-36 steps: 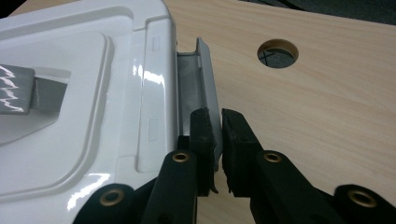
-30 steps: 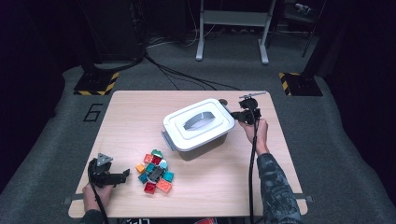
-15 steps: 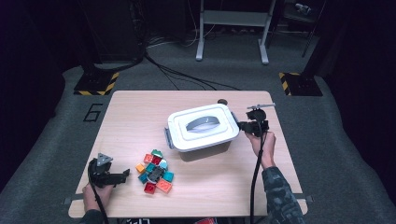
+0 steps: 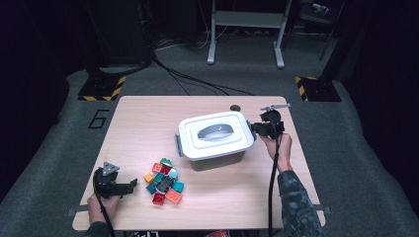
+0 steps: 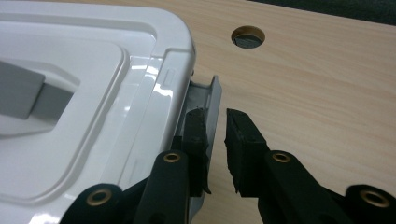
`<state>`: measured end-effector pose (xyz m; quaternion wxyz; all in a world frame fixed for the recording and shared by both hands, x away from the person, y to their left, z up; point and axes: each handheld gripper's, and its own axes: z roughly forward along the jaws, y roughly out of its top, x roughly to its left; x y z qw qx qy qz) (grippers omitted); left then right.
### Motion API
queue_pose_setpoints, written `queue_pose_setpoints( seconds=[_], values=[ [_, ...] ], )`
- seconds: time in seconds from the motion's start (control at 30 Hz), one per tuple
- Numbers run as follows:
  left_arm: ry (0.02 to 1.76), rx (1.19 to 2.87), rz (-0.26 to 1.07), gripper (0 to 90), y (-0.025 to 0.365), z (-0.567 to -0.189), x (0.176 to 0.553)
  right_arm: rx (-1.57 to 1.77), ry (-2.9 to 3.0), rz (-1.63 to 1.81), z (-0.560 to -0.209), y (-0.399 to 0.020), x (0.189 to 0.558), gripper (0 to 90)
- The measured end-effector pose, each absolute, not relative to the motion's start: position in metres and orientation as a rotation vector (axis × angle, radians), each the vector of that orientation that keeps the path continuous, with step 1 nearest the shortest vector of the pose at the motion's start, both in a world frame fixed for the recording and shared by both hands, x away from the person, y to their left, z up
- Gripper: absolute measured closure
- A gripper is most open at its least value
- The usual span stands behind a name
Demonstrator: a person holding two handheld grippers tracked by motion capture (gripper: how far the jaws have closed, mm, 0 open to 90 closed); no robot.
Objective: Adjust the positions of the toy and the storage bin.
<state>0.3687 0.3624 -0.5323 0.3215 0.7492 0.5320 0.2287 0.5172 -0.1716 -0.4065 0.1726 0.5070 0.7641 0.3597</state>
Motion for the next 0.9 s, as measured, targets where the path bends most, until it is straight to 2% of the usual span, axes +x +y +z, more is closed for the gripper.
queue_pose_setpoints(
  seconds=[0.17,0.33,0.9],
  values=[
    [1.397,1.969,0.601,1.2,0.362,-0.532,0.369,1.426,2.205,0.993,-0.410,-0.165,0.536,79.1],
    [1.397,1.968,0.600,1.3,0.362,-0.532,0.369,1.450,2.208,1.016,-0.413,-0.165,0.541,82.1],
    [1.395,1.968,0.600,1.5,0.362,-0.532,0.369,1.514,2.176,0.997,-0.412,-0.178,0.501,78.7]
  ],
)
